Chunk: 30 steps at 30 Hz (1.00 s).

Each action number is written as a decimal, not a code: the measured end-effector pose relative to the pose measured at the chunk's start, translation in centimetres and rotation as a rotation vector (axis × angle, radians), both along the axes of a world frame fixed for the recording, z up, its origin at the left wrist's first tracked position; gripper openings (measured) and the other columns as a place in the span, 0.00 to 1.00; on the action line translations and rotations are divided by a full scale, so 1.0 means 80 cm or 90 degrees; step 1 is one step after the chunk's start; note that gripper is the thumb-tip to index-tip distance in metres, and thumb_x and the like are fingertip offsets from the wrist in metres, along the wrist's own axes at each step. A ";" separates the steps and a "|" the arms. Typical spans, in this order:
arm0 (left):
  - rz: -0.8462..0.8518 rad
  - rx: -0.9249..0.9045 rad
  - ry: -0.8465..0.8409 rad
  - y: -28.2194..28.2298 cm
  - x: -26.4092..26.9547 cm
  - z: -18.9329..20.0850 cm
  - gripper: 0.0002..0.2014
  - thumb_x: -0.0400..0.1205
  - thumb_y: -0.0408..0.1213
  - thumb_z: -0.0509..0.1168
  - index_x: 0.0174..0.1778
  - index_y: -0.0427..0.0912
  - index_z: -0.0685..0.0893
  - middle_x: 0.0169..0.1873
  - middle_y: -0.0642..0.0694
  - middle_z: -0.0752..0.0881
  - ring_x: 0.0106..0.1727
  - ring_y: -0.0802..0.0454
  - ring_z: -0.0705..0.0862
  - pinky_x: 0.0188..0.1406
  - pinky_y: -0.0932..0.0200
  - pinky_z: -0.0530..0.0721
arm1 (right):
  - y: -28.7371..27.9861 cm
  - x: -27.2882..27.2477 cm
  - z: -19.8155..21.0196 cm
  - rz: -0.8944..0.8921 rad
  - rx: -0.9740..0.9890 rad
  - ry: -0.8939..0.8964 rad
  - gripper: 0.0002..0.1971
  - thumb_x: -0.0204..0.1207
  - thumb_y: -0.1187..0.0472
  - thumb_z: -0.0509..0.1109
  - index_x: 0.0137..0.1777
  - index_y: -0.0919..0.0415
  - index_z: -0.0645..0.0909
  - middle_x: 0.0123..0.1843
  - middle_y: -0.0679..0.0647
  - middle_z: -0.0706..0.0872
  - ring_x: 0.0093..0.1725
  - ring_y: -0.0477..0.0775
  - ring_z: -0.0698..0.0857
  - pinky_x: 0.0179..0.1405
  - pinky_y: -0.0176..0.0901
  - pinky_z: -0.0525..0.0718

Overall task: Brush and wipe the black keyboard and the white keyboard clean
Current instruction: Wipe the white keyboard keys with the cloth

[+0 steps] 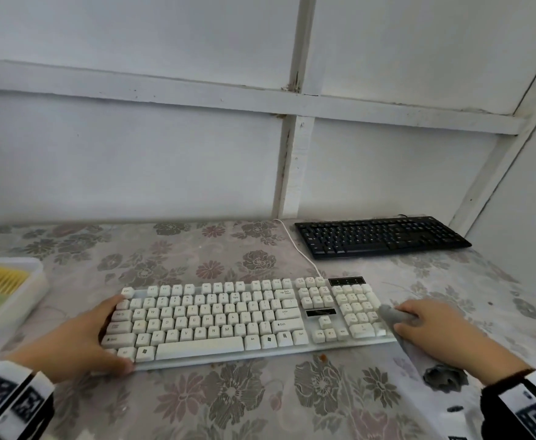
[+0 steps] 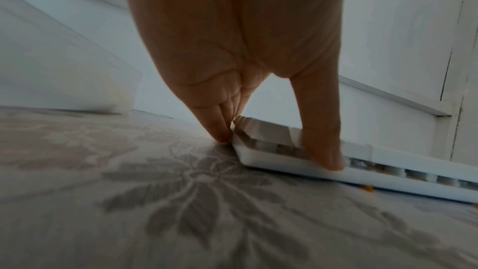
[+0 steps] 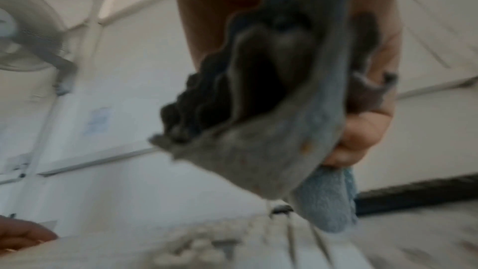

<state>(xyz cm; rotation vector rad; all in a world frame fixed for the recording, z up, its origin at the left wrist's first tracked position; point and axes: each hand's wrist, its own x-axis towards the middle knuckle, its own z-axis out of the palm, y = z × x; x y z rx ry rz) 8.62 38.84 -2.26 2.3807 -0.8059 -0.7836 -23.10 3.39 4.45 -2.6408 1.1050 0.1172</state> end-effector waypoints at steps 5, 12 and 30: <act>0.009 0.031 -0.019 -0.009 -0.019 0.019 0.78 0.35 0.67 0.77 0.82 0.52 0.45 0.75 0.50 0.69 0.69 0.54 0.73 0.76 0.53 0.68 | 0.064 0.072 0.043 0.185 0.021 -0.125 0.12 0.79 0.62 0.64 0.60 0.51 0.81 0.54 0.46 0.84 0.49 0.43 0.80 0.40 0.26 0.73; 0.037 0.055 -0.046 0.001 -0.029 0.033 0.59 0.65 0.47 0.79 0.82 0.43 0.45 0.75 0.52 0.70 0.66 0.59 0.74 0.68 0.65 0.70 | 0.177 0.215 0.035 0.446 0.084 -0.141 0.17 0.80 0.62 0.63 0.69 0.56 0.77 0.61 0.52 0.80 0.57 0.50 0.78 0.51 0.35 0.72; 0.047 0.045 -0.137 0.030 -0.021 0.029 0.56 0.65 0.49 0.79 0.78 0.35 0.47 0.74 0.42 0.61 0.75 0.48 0.65 0.68 0.61 0.69 | 0.309 0.390 -0.014 0.675 -0.143 0.144 0.13 0.78 0.57 0.63 0.51 0.64 0.85 0.49 0.58 0.85 0.51 0.60 0.84 0.52 0.54 0.84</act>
